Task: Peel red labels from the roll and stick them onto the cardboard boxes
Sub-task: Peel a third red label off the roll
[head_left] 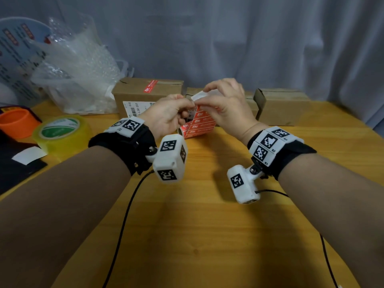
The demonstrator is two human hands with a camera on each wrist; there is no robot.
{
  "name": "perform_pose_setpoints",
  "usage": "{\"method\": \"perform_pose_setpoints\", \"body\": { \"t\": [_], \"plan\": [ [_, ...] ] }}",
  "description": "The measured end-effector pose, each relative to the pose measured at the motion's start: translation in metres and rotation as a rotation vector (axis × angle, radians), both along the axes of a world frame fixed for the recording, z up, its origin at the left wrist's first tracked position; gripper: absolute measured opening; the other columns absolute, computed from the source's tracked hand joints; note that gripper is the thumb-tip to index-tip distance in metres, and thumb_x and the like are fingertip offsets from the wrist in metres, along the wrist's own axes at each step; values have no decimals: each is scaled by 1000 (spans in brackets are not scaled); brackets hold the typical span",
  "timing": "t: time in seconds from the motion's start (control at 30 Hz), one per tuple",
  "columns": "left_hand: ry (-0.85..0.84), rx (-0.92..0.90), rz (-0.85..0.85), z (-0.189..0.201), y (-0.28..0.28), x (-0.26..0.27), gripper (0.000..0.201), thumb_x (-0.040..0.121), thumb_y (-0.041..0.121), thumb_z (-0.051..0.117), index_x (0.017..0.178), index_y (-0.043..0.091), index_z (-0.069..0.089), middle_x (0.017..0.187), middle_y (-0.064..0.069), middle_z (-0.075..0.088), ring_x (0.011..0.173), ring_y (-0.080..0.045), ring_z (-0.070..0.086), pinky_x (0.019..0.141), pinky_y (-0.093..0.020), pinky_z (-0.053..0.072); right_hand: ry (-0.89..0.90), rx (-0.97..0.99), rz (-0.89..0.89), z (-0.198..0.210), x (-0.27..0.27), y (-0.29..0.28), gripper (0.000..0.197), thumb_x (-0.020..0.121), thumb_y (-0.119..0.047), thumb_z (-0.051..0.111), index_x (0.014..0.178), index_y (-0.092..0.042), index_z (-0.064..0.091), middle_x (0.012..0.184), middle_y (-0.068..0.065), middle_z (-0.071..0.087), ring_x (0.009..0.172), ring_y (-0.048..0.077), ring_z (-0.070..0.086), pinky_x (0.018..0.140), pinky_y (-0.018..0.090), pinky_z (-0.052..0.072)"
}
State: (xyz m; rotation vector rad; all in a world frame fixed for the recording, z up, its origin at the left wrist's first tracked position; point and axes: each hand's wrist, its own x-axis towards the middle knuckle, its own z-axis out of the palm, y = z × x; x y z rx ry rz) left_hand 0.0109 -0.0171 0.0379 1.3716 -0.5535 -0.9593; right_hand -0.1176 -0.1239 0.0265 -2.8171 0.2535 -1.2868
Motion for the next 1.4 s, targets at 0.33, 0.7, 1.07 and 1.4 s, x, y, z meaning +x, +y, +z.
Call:
{"method": "perform_pose_setpoints", "body": {
  "t": [0.33,0.7,1.07,1.4],
  "plan": [
    [-69,25,40,-1,-2,-2,28,81,3,62,67,17,42,61,1,47,52,-8,37,43,-18,29,41,-4,31,1,-2,-1,17,82,-27,57,84,-20,73,107,6,65,108,25,46,90,39,34],
    [-509,183,261,-9,1,-1,41,83,11,62,119,7,43,89,2,45,88,-12,42,56,-17,33,-113,546,-12,-8,-17,-6,7,88,-9,55,89,-15,60,109,-5,47,110,18,45,93,12,31],
    [-681,342,228,-22,18,12,38,82,15,63,115,5,47,90,-1,47,86,-15,44,66,-23,35,-370,837,-32,1,-39,-25,23,90,-11,52,83,-33,48,101,1,54,94,10,53,80,12,43],
    [-962,-35,105,21,18,-20,17,88,31,59,93,17,66,96,0,58,79,-2,49,73,-15,38,-98,889,182,16,-38,-4,32,87,-3,58,92,-33,49,85,-3,51,80,11,50,70,25,49]
  ]
}}
